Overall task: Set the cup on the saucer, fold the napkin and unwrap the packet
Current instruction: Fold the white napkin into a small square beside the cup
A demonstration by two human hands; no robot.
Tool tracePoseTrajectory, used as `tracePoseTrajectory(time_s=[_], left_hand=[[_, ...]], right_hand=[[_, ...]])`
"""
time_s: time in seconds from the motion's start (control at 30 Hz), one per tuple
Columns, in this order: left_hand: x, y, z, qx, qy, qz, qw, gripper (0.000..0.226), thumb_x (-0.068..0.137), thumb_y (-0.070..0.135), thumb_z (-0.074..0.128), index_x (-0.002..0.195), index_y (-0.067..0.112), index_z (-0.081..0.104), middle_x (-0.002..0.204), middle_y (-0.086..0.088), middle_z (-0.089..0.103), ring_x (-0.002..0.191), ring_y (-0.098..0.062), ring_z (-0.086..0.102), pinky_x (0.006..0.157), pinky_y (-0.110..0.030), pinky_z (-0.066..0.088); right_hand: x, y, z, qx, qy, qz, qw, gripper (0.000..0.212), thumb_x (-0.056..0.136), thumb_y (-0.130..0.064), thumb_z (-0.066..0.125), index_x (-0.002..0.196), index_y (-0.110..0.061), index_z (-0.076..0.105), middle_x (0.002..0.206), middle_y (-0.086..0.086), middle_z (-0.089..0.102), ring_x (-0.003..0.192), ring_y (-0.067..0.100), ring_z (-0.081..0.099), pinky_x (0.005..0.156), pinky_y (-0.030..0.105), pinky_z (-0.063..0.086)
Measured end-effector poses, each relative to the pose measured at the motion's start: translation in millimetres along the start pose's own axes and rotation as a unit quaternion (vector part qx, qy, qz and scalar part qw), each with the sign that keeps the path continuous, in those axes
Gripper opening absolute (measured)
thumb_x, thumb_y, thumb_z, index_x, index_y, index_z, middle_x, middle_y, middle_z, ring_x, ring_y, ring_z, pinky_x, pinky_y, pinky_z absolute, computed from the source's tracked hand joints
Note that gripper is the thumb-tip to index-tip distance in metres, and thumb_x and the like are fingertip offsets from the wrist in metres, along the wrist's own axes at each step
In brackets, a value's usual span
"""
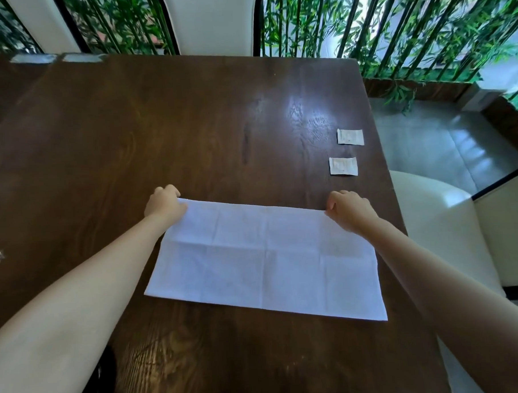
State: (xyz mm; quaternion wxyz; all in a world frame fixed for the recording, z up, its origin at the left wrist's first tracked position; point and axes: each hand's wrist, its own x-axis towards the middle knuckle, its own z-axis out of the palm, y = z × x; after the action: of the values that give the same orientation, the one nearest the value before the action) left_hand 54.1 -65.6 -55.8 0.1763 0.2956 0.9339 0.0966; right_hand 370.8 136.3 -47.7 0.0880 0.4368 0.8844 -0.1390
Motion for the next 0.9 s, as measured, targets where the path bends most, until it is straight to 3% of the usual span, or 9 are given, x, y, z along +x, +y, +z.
tracePoseTrajectory(time_s=[0.1, 0.2, 0.37, 0.47, 0.6, 0.9], left_hand=[[3.5, 1.0, -4.0, -0.043, -0.020, -0.010, 0.999, 0.027, 0.086, 0.016, 0.057, 0.111, 0.005, 0.056, 0.116, -0.016, 0.057, 0.098, -0.029, 0.055, 0.072, -0.035, 0.045], [6.4, 0.6, -6.9, -0.086, -0.039, -0.014, 0.995, 0.018, 0.087, 0.014, 0.057, 0.103, 0.006, 0.061, 0.109, -0.014, 0.061, 0.089, -0.024, 0.053, 0.066, -0.033, 0.041], [7.4, -8.1, -13.5, -0.189, -0.045, -0.010, 0.981, 0.018, 0.087, 0.019, 0.061, 0.101, 0.007, 0.061, 0.106, -0.014, 0.062, 0.096, -0.028, 0.057, 0.076, -0.038, 0.049], [6.1, -16.1, -16.0, -0.278, -0.060, -0.021, 0.959, 0.016, 0.087, 0.013, 0.062, 0.101, 0.005, 0.062, 0.108, -0.017, 0.063, 0.102, -0.030, 0.060, 0.087, -0.044, 0.053], [1.2, -21.0, -19.2, -0.348, -0.067, -0.031, 0.934, 0.018, 0.086, 0.008, 0.063, 0.103, 0.002, 0.064, 0.104, -0.017, 0.065, 0.101, -0.031, 0.062, 0.081, -0.038, 0.052], [-4.3, -27.2, -28.8, -0.352, -0.064, -0.022, 0.933, 0.017, 0.084, 0.008, 0.066, 0.100, 0.003, 0.065, 0.106, -0.018, 0.066, 0.099, -0.029, 0.063, 0.085, -0.040, 0.053]], right_hand=[[5.1, 3.9, -8.1, 0.018, -0.070, -0.002, 0.997, 0.011, 0.088, -0.022, 0.050, 0.092, -0.015, 0.058, 0.103, 0.007, 0.061, 0.099, 0.029, 0.052, 0.076, 0.035, 0.034], [8.4, 7.7, -14.3, 0.033, -0.110, -0.004, 0.993, 0.013, 0.087, -0.022, 0.054, 0.091, -0.013, 0.062, 0.101, 0.007, 0.064, 0.095, 0.028, 0.057, 0.077, 0.035, 0.045], [4.6, 17.4, -25.5, 0.041, -0.123, -0.046, 0.990, 0.023, 0.087, -0.025, 0.059, 0.093, -0.004, 0.067, 0.087, 0.003, 0.060, 0.082, 0.020, 0.053, 0.069, 0.027, 0.039], [0.7, 25.4, -29.7, 0.036, -0.125, -0.044, 0.991, 0.023, 0.088, -0.024, 0.057, 0.089, -0.003, 0.067, 0.083, 0.006, 0.061, 0.081, 0.023, 0.056, 0.069, 0.030, 0.041], [0.1, 31.3, -31.0, 0.039, -0.107, -0.041, 0.993, 0.024, 0.087, -0.022, 0.060, 0.085, 0.000, 0.069, 0.079, 0.009, 0.061, 0.075, 0.022, 0.053, 0.065, 0.026, 0.036], [1.7, 36.8, -33.9, 0.064, -0.091, -0.021, 0.994, 0.021, 0.081, -0.027, 0.069, 0.088, -0.007, 0.074, 0.083, 0.005, 0.067, 0.076, 0.017, 0.056, 0.064, 0.024, 0.038]])
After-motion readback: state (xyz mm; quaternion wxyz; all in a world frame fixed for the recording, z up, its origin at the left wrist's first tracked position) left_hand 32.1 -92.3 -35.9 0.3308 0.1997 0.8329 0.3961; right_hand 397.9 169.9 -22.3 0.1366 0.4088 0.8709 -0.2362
